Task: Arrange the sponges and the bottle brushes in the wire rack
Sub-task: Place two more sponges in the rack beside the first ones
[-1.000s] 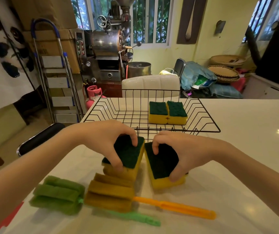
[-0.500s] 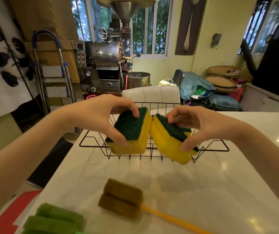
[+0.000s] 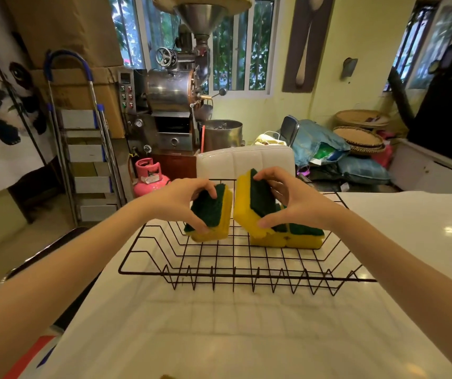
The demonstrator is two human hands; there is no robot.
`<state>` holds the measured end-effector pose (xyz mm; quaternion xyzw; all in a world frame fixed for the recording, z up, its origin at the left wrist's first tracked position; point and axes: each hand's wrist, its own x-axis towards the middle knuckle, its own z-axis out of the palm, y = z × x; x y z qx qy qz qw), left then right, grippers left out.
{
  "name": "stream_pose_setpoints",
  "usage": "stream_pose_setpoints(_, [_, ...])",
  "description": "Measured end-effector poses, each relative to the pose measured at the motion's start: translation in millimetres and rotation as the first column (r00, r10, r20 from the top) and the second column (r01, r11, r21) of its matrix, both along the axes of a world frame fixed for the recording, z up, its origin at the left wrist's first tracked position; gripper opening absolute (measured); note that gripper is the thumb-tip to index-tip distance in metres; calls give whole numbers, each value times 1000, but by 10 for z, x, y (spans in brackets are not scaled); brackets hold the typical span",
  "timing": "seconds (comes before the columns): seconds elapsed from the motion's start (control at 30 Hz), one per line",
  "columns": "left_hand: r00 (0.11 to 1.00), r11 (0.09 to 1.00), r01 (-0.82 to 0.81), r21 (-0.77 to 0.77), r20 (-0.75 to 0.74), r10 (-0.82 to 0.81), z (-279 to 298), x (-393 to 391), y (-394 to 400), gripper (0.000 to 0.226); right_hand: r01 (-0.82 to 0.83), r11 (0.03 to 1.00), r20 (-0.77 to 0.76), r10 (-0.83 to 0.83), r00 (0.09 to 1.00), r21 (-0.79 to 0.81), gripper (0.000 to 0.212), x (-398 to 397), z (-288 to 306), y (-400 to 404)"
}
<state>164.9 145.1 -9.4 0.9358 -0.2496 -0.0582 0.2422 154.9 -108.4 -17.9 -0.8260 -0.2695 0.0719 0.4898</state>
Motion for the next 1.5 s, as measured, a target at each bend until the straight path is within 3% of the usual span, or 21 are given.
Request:
stream_pose_setpoints(0.3, [1000, 959, -12, 282, -16, 17, -257, 360, -8, 60, 38, 989, 49, -31, 998, -144, 72, 331, -123, 320])
stream_pose_setpoints(0.5, [999, 943, -23, 332, -28, 35, -270, 378, -45, 63, 34, 951, 84, -8, 996, -307, 72, 407, -166, 441])
stream_pose_setpoints(0.87, [995, 938, -40, 343, -75, 70, -257, 371, -13, 63, -1, 759, 141, 121, 983, -651, 73, 545, -222, 663])
stream_pose_setpoints(1.5, [988, 897, 7, 442, -140, 62, -240, 367, -72, 61, -63, 763, 40, 117, 992, -644, 70, 494, -267, 734])
